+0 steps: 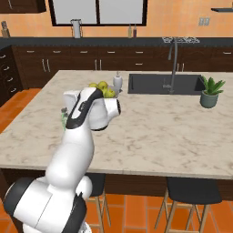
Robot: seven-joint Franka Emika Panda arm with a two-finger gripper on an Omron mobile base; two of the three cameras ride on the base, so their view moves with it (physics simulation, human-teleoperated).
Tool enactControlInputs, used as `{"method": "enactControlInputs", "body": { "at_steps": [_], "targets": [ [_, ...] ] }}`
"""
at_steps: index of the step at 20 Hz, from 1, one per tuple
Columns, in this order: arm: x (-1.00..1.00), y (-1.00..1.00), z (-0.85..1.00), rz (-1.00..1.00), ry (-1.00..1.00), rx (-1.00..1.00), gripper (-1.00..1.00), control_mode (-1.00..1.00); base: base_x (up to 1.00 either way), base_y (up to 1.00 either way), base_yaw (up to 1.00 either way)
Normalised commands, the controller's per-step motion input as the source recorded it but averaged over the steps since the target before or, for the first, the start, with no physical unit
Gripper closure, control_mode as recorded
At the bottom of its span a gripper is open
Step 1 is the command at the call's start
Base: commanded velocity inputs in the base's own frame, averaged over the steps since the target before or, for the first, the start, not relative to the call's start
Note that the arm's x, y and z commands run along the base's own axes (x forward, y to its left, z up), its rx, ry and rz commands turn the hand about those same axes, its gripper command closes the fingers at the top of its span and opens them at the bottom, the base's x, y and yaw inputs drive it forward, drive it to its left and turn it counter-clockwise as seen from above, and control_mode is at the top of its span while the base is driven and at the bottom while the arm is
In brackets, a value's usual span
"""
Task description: Take a straw from the drawer in front and place it inside the glass cup on the dining counter.
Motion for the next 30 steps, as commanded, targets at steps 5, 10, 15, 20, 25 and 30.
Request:
{"method": "enactControlInputs", "body": {
  "at_steps": [5,10,15,20,25,30],
  "targets": [
    [0.04,0.06,0.06,0.13,-0.12,0.37,1.0,-1.0,0.0,0.0,0.0],
    [0.01,0.24,0.01,0.08,-0.05,0.17,1.0,-1.0,0.0,0.0,0.0],
    [0.21,0.08,0.0,0.04,-0.14,0.01,1.0,-1.0,0.0,0.0,0.0],
    [0.08,0.0,-0.14,0.01,-0.17,-0.05,1.0,-1.0,0.0,0.0,0.0],
    [0.0,0.0,-0.38,0.0,-0.11,-0.02,1.0,-1.0,0.0,0.0,0.0],
    [0.0,0.03,-0.25,0.0,-0.04,0.0,1.0,-1.0,0.0,0.0,0.0]
  ]
}}
